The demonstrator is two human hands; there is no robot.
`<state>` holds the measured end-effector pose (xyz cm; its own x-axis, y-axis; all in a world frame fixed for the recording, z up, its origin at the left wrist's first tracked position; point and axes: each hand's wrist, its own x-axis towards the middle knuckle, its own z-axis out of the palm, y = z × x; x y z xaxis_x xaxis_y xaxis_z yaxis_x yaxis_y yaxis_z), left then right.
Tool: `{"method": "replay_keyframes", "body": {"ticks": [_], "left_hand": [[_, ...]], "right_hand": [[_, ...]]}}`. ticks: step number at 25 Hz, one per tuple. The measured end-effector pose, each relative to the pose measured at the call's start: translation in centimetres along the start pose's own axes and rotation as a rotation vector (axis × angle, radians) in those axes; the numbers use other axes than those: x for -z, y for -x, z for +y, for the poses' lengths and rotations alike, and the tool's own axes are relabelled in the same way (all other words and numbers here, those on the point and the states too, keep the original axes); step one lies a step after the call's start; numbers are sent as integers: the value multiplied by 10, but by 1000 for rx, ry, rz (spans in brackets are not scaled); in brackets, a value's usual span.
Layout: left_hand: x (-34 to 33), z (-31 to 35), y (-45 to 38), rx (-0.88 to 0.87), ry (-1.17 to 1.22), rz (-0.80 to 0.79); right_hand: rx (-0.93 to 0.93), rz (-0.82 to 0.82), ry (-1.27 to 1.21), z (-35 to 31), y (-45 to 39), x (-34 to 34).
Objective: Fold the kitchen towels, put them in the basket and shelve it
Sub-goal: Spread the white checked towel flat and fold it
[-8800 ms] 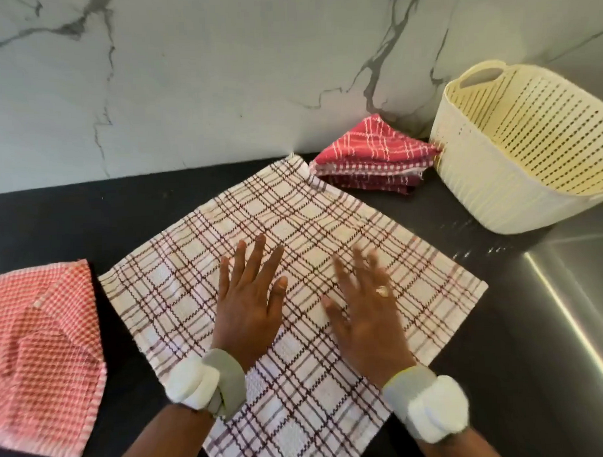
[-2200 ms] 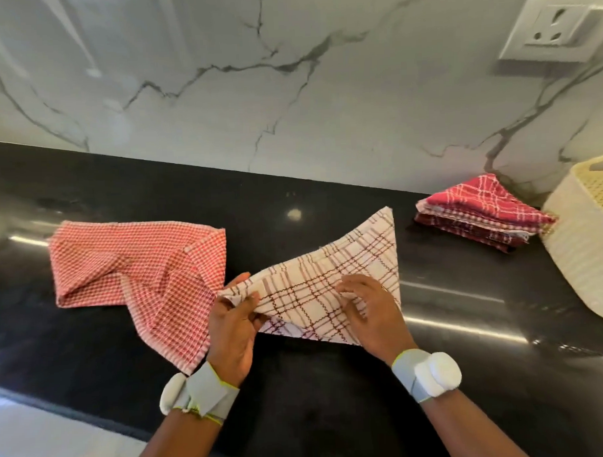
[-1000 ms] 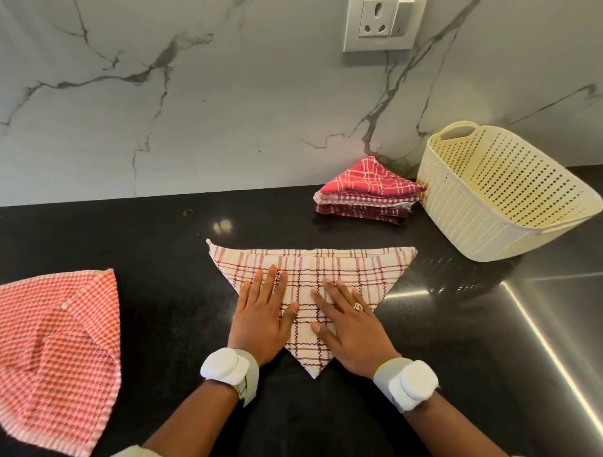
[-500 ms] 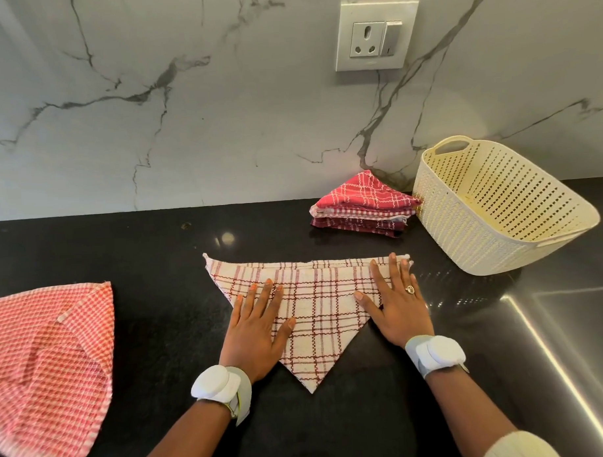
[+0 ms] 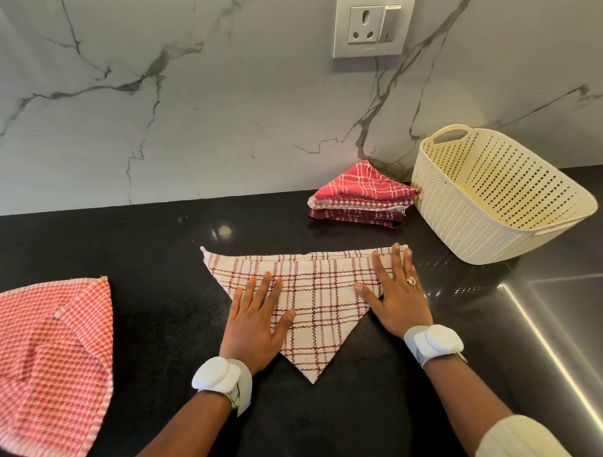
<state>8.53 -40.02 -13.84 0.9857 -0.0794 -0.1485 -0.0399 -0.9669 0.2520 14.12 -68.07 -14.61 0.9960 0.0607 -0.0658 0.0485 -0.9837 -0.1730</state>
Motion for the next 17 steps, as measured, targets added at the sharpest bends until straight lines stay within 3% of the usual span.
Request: {"method": "replay_keyframes", "body": {"ticks": [12, 17], "left_hand": [[-3, -2, -2, -23, 31, 43], [-6, -3, -3, -48, 26, 53]], "right_hand": [[-293, 34, -172, -20, 38, -4], [-405, 227, -533, -46, 52, 7]]}}
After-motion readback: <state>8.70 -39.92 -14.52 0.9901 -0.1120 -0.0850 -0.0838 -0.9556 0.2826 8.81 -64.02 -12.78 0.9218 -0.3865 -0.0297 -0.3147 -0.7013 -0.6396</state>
